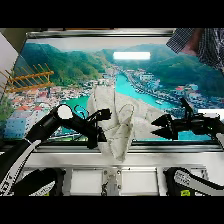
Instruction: Fold the clothes and pants, and hang the long-sleeved shirts on hangers.
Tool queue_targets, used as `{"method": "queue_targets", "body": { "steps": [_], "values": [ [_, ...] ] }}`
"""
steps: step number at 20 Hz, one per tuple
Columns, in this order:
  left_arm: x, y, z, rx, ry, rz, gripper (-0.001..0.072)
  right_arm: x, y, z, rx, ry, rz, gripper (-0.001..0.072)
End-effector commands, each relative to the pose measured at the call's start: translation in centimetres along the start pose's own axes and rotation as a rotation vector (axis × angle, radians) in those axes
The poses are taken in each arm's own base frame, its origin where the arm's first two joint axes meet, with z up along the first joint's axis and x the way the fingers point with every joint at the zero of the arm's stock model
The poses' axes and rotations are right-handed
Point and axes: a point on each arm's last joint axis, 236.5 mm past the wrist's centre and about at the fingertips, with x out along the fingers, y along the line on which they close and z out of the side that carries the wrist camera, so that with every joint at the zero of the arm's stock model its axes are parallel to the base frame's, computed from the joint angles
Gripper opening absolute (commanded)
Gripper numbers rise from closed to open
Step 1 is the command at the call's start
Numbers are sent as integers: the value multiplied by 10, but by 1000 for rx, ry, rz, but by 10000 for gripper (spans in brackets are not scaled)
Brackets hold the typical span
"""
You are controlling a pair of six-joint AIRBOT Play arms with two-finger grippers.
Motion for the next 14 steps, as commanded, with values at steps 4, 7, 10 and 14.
{"method": "queue_targets", "body": {
  "steps": [4, 7, 10, 14],
  "values": [
    [-8, 10, -3, -29, -15, 22, 9, -8, -9, 38, -55, -112, -45, 533],
    [-28, 19, -9, 1, -41, 47, 9, -22, -9, 83, -144, -166, -87, 533],
    [-48, 28, -8, 25, -78, 110, 9, -34, -6, 109, -181, -140, -124, 533],
    [-64, 36, -9, 21, -106, 161, 9, -40, 2, 121, -201, -121, -122, 533]
  ]
}}
